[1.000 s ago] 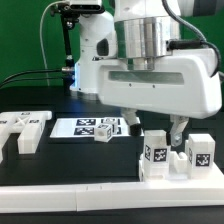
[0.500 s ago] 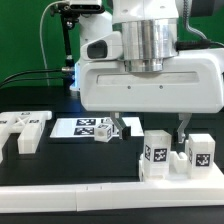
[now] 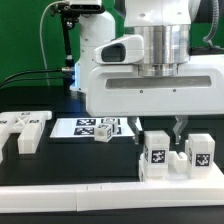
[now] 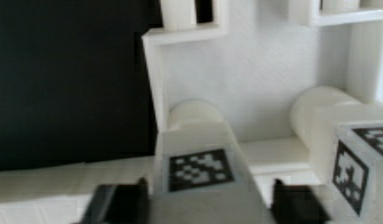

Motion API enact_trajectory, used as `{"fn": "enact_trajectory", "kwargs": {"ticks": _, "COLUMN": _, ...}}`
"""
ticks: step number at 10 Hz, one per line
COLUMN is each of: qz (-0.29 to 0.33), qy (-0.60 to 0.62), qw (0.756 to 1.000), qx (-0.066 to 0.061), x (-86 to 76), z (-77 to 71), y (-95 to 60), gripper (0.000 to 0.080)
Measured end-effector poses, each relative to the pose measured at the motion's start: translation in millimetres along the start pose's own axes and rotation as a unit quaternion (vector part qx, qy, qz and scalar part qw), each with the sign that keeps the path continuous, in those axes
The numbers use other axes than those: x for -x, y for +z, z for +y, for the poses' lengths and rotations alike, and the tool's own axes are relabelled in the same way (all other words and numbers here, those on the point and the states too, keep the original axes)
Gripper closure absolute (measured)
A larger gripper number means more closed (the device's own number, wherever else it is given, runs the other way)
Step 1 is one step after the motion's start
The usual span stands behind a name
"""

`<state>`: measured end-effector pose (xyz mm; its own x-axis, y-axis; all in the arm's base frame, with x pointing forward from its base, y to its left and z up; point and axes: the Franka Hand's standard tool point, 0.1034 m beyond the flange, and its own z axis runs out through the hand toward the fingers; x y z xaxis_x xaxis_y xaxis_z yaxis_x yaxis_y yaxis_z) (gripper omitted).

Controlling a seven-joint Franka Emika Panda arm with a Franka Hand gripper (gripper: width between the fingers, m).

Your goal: Assemble chair

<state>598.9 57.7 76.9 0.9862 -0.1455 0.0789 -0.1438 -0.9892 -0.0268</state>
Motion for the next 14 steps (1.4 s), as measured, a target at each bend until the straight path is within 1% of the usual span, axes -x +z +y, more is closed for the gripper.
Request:
{"fn": "enact_trajectory", "kwargs": {"ticks": 2, "qz": 0.0, "qy": 0.063, "qw": 0.998, "qx": -0.001, "x": 0.3, "z": -0.5, "y": 0.3, "gripper": 0.0516}}
{"fn": "enact_trajectory", "kwargs": {"ticks": 3, "qz": 0.0, "qy": 0.128, "qw": 0.992, "qx": -0.002, "x": 0.3, "z": -1.7, "y": 0.8, "gripper": 0.0516}}
{"fn": "enact_trajectory", "kwargs": {"ticks": 4, "qz": -0.001, "qy": 0.221, "qw": 0.975, "qx": -0.001, "x": -1.1, "z": -3.8, "y": 1.1, "gripper": 0.0516}}
{"fn": "enact_trajectory", "kwargs": {"ticks": 5, "qz": -0.003, "qy": 0.309, "qw": 0.951, "qx": 0.0, "x": -2.6, "z": -5.7, "y": 1.4, "gripper": 0.0516}}
{"fn": "enact_trajectory", "kwargs": {"ticks": 7, "qz": -0.008, "qy": 0.487, "qw": 0.873, "qx": -0.013, "x": -4.9, "z": -8.5, "y": 0.9, "gripper": 0.0515}}
{"fn": "enact_trajectory", "kwargs": {"ticks": 8, "qz": -0.009, "qy": 0.54, "qw": 0.842, "qx": -0.012, "x": -4.9, "z": -11.9, "y": 1.1, "gripper": 0.0515}}
{"fn": "enact_trajectory", "kwargs": {"ticks": 9, "qz": -0.009, "qy": 0.564, "qw": 0.826, "qx": -0.012, "x": -4.9, "z": -12.7, "y": 1.1, "gripper": 0.0515}}
{"fn": "enact_trajectory", "kwargs": {"ticks": 10, "qz": -0.009, "qy": 0.568, "qw": 0.823, "qx": -0.013, "x": -4.8, "z": -12.8, "y": 1.2, "gripper": 0.0445}}
{"fn": "enact_trajectory", "kwargs": {"ticks": 11, "qz": -0.009, "qy": 0.56, "qw": 0.828, "qx": -0.013, "x": -4.7, "z": -13.0, "y": 1.2, "gripper": 0.031}}
{"fn": "enact_trajectory", "kwargs": {"ticks": 12, "qz": -0.009, "qy": 0.541, "qw": 0.841, "qx": -0.012, "x": -4.7, "z": -12.8, "y": 1.2, "gripper": 0.031}}
{"fn": "enact_trajectory", "kwargs": {"ticks": 13, "qz": -0.009, "qy": 0.446, "qw": 0.895, "qx": -0.008, "x": -4.6, "z": -10.9, "y": 0.4, "gripper": 0.0181}}
{"fn": "enact_trajectory", "kwargs": {"ticks": 14, "qz": -0.008, "qy": 0.333, "qw": 0.943, "qx": -0.011, "x": -7.2, "z": -4.2, "y": -0.8, "gripper": 0.0159}}
